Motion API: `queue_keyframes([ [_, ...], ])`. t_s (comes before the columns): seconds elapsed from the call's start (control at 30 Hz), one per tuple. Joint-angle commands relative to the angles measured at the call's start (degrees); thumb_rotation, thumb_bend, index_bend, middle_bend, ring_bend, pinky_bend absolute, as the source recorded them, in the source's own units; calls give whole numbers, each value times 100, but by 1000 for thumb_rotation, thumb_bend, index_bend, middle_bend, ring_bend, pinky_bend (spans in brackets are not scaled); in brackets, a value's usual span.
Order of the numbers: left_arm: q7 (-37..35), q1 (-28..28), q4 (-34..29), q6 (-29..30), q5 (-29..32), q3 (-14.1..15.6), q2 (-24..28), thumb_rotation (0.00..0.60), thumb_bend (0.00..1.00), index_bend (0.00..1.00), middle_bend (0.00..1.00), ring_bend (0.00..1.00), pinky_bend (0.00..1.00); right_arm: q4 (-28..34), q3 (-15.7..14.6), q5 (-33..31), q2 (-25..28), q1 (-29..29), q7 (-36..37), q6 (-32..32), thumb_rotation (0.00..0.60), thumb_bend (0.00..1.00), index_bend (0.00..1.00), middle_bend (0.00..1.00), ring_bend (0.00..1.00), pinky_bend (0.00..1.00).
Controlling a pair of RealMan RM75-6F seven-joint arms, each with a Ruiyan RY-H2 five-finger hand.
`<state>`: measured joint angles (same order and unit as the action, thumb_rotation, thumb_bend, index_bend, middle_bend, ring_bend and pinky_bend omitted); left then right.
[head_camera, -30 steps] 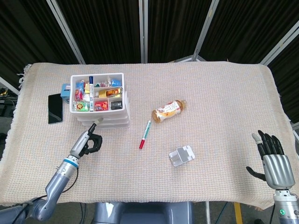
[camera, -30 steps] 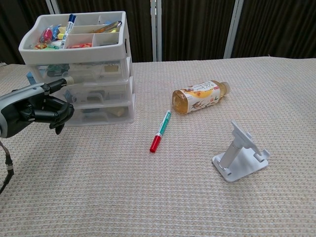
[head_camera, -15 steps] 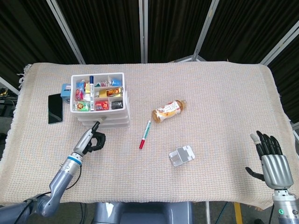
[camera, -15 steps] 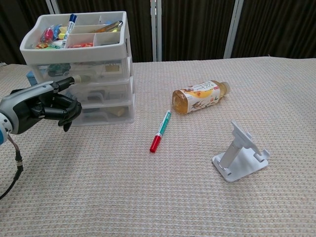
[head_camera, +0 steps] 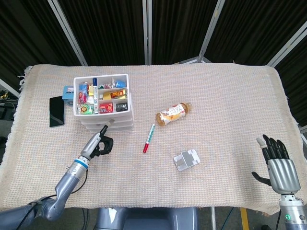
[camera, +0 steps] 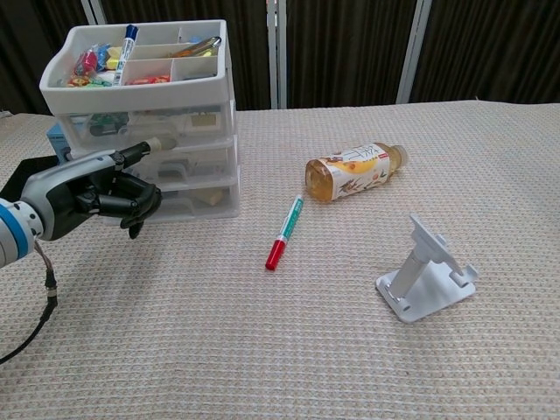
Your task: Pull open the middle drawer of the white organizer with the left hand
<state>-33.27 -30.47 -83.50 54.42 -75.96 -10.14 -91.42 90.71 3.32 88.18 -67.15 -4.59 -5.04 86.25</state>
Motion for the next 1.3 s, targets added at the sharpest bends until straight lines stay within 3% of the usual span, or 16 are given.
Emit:
queue_keyframes([
  [0.03,10,-6,5,18,-14,4,-8,600,742,0,758,768,639,3,-3,0,-1,-1,-5,-4,600,13,56,0,0,0],
  [1.3,-560,187,42,463,-658,497,173,600,764,57,758,768,639,81,-36,-37,-13,4,-119,-68,600,14,56,0,0,0],
])
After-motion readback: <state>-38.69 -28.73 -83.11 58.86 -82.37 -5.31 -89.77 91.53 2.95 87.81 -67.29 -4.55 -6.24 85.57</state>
